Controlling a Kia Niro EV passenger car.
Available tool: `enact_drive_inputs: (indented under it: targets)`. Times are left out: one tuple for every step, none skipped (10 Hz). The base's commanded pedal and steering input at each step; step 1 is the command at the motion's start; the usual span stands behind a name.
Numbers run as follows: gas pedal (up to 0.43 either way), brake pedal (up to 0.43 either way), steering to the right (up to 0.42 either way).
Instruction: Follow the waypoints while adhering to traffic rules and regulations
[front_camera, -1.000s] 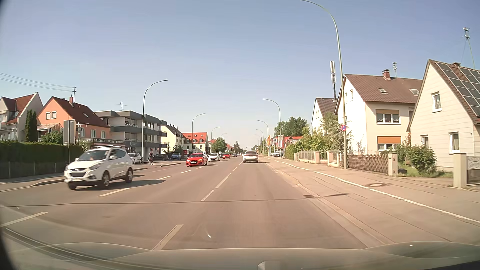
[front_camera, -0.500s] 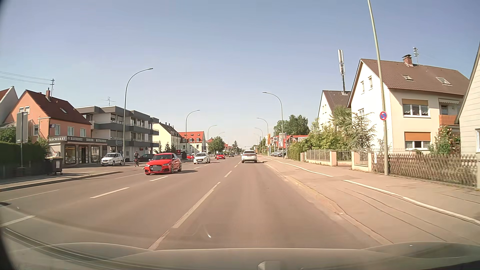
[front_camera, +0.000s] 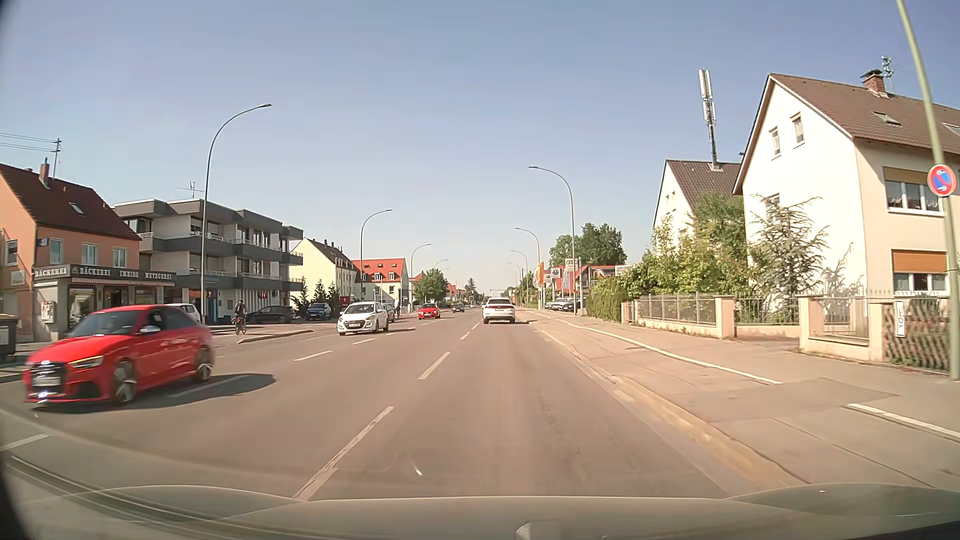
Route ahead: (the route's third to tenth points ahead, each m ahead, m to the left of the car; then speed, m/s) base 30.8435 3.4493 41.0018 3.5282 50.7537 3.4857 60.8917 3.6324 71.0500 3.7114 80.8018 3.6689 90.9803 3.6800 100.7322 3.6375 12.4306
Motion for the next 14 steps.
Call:
enact_drive_inputs:
  targets:
    - [0.0, 0.0, -0.005]
    - [0.0, 0.018, -0.004]
    - [0.0, 0.104, -0.004]
    - [0.0, 0.134, -0.002]
    - [0.0, 0.067, -0.001]
    - [0.0, 0.0, -0.001]
    - [0.0, 0.0, -0.001]
    - [0.0, 0.0, -0.002]
    - [0.0, 0.0, -0.002]
    - [0.0, 0.0, -0.002]
    - [0.0, 0.0, -0.003]
    - [0.0, 0.0, -0.005]
    - [0.0, 0.0, -0.008]
    - [0.0, 0.0, -0.009]
